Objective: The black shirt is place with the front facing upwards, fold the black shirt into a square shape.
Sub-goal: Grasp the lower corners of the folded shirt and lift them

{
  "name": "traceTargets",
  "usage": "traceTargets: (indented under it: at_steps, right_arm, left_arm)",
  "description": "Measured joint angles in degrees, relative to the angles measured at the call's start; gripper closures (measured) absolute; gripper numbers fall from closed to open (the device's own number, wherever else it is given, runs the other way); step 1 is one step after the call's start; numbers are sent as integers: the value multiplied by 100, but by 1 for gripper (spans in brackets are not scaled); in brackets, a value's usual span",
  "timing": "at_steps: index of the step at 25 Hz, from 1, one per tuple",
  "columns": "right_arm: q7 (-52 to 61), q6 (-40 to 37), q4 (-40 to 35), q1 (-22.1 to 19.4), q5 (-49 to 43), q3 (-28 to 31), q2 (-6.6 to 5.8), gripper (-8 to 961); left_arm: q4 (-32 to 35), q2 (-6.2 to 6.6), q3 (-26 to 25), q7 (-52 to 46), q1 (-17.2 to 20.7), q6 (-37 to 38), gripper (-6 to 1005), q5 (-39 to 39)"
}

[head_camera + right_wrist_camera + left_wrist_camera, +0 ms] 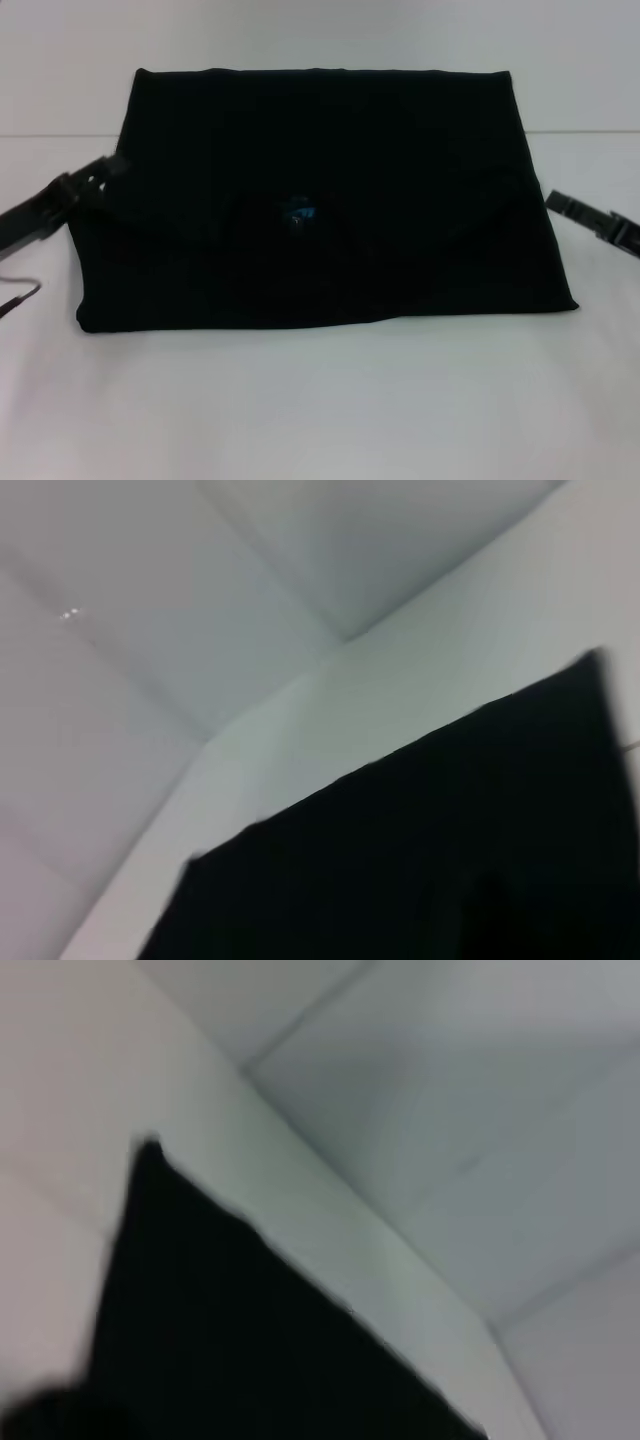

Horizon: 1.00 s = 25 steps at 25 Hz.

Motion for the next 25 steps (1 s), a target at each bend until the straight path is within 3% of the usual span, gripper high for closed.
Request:
traceTargets:
  at_steps: [1, 3, 4, 7, 15, 25]
  right_arm:
    - [-57, -209, -1, -51, -49, -35, -47, 121]
    - [-277, -773, -6, -178, -234, -178, -163, 120]
    - [-407, -1028, -14, -216, -339, -246, -197, 119]
    - [-839, -1618, -55, -300, -645, -400, -234, 118]
    - [-1411, -1846, -78, -295, -1289, -491, -119, 113]
    - [-1535, -1868, -77, -265, -1419, -584, -65, 113]
  left_arm:
    - [0, 76, 108, -190, 56, 154, 226, 66]
    - [65, 385, 619, -870, 260, 647, 229, 296]
    - [114, 482, 756, -1111, 322, 793, 230, 409]
    - [408, 664, 901, -1842, 464, 1064, 232, 999]
    - [738, 671, 972, -2261, 401, 1151, 231, 1793]
    - [758, 625, 1107, -2213, 278, 776, 231, 2013]
